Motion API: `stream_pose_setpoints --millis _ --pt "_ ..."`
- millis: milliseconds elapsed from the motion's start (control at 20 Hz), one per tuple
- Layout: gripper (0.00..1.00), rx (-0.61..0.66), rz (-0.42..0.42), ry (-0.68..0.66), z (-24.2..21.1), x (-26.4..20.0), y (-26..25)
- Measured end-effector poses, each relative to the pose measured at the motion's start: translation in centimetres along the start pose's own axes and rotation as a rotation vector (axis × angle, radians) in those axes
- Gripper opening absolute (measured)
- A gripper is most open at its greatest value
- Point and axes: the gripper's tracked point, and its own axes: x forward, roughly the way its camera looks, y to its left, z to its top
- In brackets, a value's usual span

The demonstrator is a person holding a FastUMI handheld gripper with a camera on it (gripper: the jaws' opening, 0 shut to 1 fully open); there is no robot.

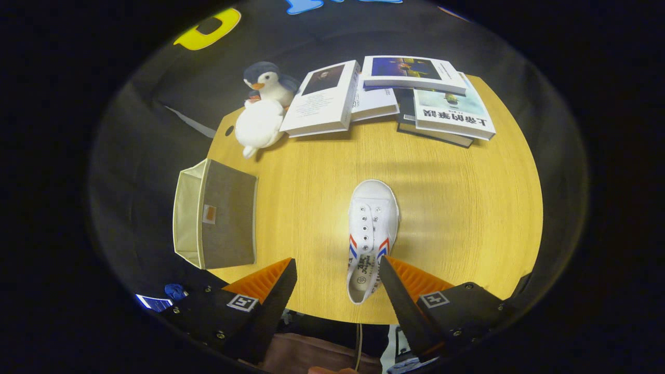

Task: Open the storage box then place both shoes into the box .Put the left shoe in first, then the right shoe, with the right side of both shoes facing outward in a uniform manner.

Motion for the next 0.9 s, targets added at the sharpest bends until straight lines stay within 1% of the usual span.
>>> stream_pose_setpoints --millis 200,300,350,450,700,850,900 --pt "0.97 0.025 -0.036 0.051 -1.6 2.1 -2.9" --pt "0.97 0.046 -0.032 0.076 -2.4 3.3 -3.8" --pt "0.95 0.055 -0.034 0.089 -2.8 4.0 -4.4" --pt "0.94 0.067 -0.045 0.105 -3.2 5.3 -5.2" --pt "0.95 0.041 -0.081 0.134 -3.8 8.3 -6.6" --pt "0.95 0.021 -0.082 0.139 -3.6 10.3 -6.6" --pt "0.87 0.009 -0.089 0.146 -3.7 10.8 -6.6"
